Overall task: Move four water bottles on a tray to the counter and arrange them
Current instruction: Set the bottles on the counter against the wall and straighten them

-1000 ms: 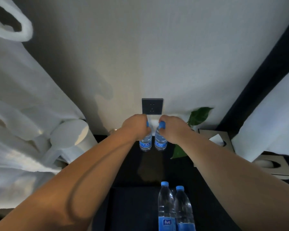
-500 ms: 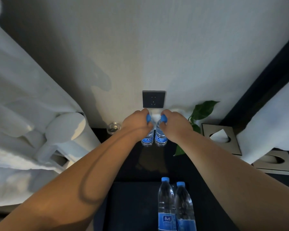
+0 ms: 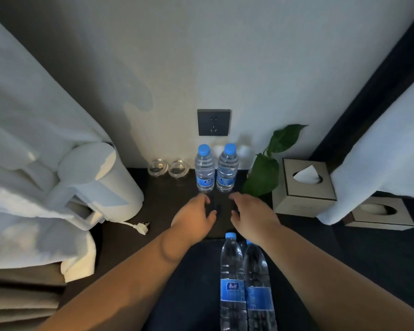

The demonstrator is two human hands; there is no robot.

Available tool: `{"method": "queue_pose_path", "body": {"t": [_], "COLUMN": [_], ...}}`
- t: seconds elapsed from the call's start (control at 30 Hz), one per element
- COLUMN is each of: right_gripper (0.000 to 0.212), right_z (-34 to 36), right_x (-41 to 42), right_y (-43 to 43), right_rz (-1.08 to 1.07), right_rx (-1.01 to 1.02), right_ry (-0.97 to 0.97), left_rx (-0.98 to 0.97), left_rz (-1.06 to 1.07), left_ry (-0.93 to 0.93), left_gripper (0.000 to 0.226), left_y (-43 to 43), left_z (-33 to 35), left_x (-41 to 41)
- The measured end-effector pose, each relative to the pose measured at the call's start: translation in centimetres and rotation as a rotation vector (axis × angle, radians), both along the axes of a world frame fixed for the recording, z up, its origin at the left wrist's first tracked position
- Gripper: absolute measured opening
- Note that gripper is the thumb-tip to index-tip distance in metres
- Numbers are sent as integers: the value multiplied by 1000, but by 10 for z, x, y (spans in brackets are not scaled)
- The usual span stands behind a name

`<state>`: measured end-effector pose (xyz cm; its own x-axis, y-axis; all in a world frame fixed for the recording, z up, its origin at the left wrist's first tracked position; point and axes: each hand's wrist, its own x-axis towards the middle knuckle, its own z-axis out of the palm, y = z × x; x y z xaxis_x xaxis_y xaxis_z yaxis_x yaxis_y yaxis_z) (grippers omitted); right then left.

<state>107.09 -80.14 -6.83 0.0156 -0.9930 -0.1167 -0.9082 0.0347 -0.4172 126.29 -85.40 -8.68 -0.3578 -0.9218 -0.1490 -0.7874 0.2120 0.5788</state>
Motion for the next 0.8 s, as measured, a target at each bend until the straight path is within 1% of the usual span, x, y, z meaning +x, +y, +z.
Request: {"method": "queue_pose_path", "body": {"t": [0.07,0.13,0.23,0.33,0.47,0.57,0.63,0.7,0.8], "right_gripper": [34,29,30,38,51,56,52,48,50], "right_z": [-12,-21,-30,-39,-50,-55,-57,-58,-52], "right_x": [-8,-16,-29,-37,-37,-33,-30,-27,-22], "right_y": [12,23,37,46,52,50,46,43,37], "right_rz": [-15,-21,-57,-107,-118,-112,-133,-161,-197], "right_rx": [73,152,311,433,443,485,523,541,585], "right_ry": [54,131,216,219,211,208,196,205,209], "left_rx": [50,76,84,118,144,215,237,234,227], "left_rz": [-78,-112,-92,-94,-106,-79,-46,-16,23], "left_ry": [11,17,-39,-137,-257,-341,-349,-339,-308], "left_gripper": [25,25,34,41,46,51,54,53,49], "left_y": [12,23,37,45,49,47,46,46,51], "left_z": [-13,-23,-33,-39,-44,-47,-50,-52,-51], "left_x": [-2,-6,-16,-28,-44,-55,-60,-63,-63]}}
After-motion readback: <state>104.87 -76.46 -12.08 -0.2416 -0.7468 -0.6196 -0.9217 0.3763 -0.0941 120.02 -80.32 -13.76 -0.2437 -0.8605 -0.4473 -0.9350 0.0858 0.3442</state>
